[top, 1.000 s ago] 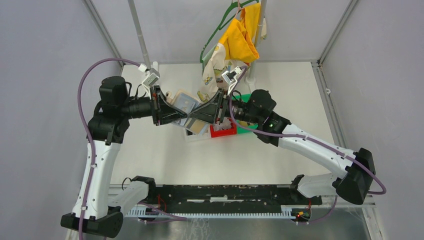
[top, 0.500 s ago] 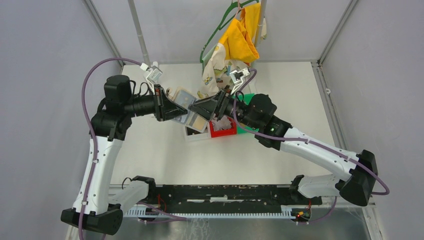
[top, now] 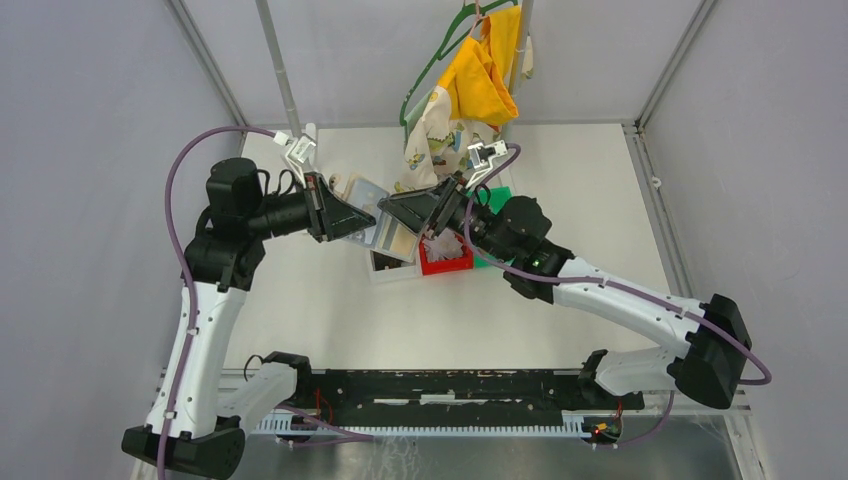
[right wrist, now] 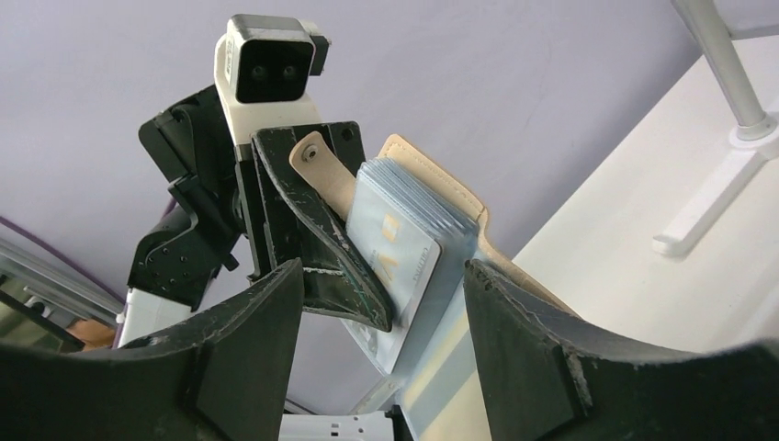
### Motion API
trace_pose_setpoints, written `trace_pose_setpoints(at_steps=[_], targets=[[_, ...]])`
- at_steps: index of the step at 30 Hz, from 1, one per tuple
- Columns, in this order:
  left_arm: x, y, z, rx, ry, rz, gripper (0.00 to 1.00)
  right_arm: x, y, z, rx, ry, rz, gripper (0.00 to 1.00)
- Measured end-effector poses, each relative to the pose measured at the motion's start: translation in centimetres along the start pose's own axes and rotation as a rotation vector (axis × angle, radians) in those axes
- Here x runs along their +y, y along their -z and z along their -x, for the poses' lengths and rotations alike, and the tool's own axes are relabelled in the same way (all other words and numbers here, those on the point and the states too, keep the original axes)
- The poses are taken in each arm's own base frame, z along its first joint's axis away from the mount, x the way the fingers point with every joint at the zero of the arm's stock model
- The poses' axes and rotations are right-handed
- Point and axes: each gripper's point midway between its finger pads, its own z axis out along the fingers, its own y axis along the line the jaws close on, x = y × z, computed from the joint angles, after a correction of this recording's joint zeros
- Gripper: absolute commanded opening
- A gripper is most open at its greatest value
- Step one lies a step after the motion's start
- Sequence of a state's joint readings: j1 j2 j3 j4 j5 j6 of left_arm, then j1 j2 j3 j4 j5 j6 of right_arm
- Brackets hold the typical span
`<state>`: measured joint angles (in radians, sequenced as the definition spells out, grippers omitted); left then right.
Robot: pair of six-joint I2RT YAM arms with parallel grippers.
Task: Take the credit cards out of the card holder
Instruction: Remove the credit card from the card holder.
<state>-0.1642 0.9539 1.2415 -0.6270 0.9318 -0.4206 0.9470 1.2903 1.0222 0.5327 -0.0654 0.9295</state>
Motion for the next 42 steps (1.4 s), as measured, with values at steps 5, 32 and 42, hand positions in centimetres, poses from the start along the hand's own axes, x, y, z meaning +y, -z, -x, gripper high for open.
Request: trace_pose_setpoints(at_steps=[5, 32, 42], targets=[[-0.1, 0.1, 0.3, -0.016, 0.021, 0.008, 0.03, 0.2, -0.5, 0.0, -0.012, -0.028, 0.022, 0.68], [-1.6, 1.0, 0.2, -0.012, 0.016, -0.009, 0.09, 1.5, 0.0, -1.1, -0.004, -0.12, 0.107, 0.48], [-0.1, 0.7, 0.0, 0.008, 0.048, 0.059, 0.18, 0.4, -0.7, -2.6, 0.017, -0.193, 0.117, 0.33]])
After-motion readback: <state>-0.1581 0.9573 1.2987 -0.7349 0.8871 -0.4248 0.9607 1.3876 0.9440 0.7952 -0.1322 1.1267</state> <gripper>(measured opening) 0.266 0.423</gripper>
